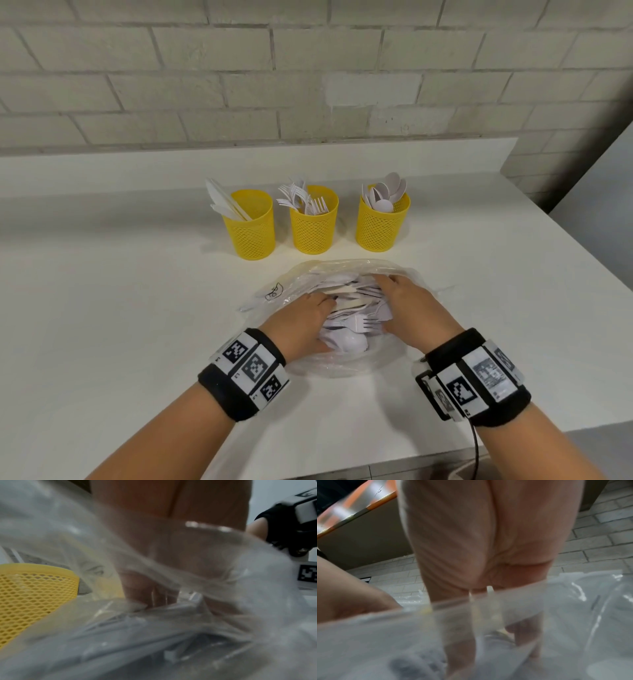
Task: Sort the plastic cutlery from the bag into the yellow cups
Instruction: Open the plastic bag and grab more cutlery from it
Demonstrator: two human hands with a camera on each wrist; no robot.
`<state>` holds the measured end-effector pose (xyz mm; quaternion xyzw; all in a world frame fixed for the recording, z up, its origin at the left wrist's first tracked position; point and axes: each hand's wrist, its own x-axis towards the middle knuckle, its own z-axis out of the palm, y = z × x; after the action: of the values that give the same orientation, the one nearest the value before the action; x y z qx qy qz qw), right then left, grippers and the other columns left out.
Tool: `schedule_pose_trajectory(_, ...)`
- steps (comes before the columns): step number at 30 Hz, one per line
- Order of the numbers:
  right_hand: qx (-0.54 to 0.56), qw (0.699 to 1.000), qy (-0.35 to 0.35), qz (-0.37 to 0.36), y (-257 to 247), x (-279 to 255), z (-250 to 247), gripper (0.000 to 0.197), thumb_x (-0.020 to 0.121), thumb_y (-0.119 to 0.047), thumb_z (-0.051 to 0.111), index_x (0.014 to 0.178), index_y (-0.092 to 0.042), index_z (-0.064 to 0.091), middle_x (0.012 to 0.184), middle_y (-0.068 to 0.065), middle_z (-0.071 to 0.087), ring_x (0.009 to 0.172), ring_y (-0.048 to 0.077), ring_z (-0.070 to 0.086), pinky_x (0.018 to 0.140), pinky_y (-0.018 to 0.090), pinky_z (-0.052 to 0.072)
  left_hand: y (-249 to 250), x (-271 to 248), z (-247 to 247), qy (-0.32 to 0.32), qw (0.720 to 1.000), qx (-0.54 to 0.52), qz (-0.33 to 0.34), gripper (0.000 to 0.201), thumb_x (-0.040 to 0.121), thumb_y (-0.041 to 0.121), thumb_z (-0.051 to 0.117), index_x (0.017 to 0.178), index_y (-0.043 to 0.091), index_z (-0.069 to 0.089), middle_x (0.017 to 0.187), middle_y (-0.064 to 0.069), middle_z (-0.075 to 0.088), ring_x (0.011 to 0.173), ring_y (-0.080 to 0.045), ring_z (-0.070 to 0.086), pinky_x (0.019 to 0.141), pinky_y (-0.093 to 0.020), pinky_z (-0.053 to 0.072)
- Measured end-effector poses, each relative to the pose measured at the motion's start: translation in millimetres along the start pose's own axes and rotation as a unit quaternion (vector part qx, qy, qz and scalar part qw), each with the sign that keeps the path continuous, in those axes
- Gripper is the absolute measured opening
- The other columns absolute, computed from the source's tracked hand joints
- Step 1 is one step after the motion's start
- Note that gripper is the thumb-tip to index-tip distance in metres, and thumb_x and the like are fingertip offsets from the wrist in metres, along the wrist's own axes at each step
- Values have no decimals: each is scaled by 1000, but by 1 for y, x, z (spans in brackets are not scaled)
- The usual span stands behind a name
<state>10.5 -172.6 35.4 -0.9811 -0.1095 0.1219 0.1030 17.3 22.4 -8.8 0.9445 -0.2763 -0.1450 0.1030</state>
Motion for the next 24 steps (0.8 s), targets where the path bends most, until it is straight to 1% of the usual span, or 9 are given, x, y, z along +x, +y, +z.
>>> schedule_pose_trajectory(2, 3, 1000, 4, 12, 2, 1, 0, 80, 80, -22, 70, 146, -16, 24, 142, 10, 41, 128, 25, 46, 102, 31, 39, 3, 3, -2, 4, 999, -36, -25, 76, 85, 38, 66, 146, 10, 28, 146, -7, 34, 134, -22, 35, 110, -31, 30)
schedule_pose_trajectory(5, -4, 999, 5, 32, 3, 0, 1, 74, 80, -28, 71, 142, -14, 32, 134, 11, 48, 121, 26, 51, 97, 29, 42, 5, 5, -4, 6, 998, -55, -39, 75, 86, 39, 64, 145, 10, 30, 145, -5, 34, 134, -20, 36, 110, -31, 32)
schedule_pose_trajectory(7, 7, 999, 13, 40, 4, -2, 2, 72, 79, -30, 72, 139, -15, 36, 133, 9, 49, 119, 24, 53, 96, 27, 42, 3, 5, -2, 3, 998, -47, -33, 77, 85, 36, 67, 146, 11, 28, 146, -5, 34, 134, -21, 37, 110, -32, 33)
schedule_pose_trajectory(10, 16, 999, 12, 43, 6, -4, 2, 63, 79, -31, 72, 133, -16, 44, 130, 7, 51, 115, 23, 54, 92, 25, 42, -1, 4, 3, -8, 999, -22, -29, 89, 76, 30, 74, 147, 13, 24, 145, -6, 35, 132, -24, 40, 108, -35, 37)
schedule_pose_trajectory(14, 9, 999, -25, 34, 2, -3, 2, 50, 81, -28, 70, 126, -14, 55, 127, 7, 50, 112, 23, 54, 91, 26, 41, 0, 7, 4, -9, 999, 13, -37, 89, 76, 37, 74, 146, 12, 26, 142, -7, 34, 131, -24, 35, 109, -32, 34)
schedule_pose_trajectory(17, 15, 999, -44, 21, -4, -1, 7, 52, 78, -24, 71, 128, -16, 55, 125, 7, 51, 110, 25, 55, 92, 28, 44, 2, 11, 2, 5, 999, 12, -38, 80, 79, 45, 70, 142, 14, 34, 139, -8, 36, 131, -24, 33, 106, -31, 29)
schedule_pose_trajectory(20, 14, 999, -46, 15, -5, 0, 8, 61, 76, -23, 73, 132, -17, 50, 125, 8, 49, 112, 27, 54, 92, 31, 43, 3, 15, 1, 6, 999, 5, -40, 78, 76, 49, 70, 138, 13, 39, 136, -8, 39, 130, -24, 35, 107, -34, 32)
schedule_pose_trajectory(22, 33, 998, -48, 23, -1, -1, 6, 70, 73, -24, 77, 135, -16, 46, 128, 8, 47, 116, 27, 52, 96, 30, 41, 1, 16, 1, 7, 999, -13, -37, 78, 76, 47, 72, 137, 13, 40, 139, -8, 40, 131, -23, 36, 108, -33, 32)
schedule_pose_trajectory(24, 25, 998, -50, 28, 3, -2, 5, 73, 71, -27, 79, 135, -16, 46, 128, 7, 48, 117, 26, 51, 98, 30, 41, -1, 17, 0, 10, 999, -28, -28, 75, 77, 41, 73, 138, 13, 40, 141, -8, 40, 131, -22, 37, 108, -31, 31)
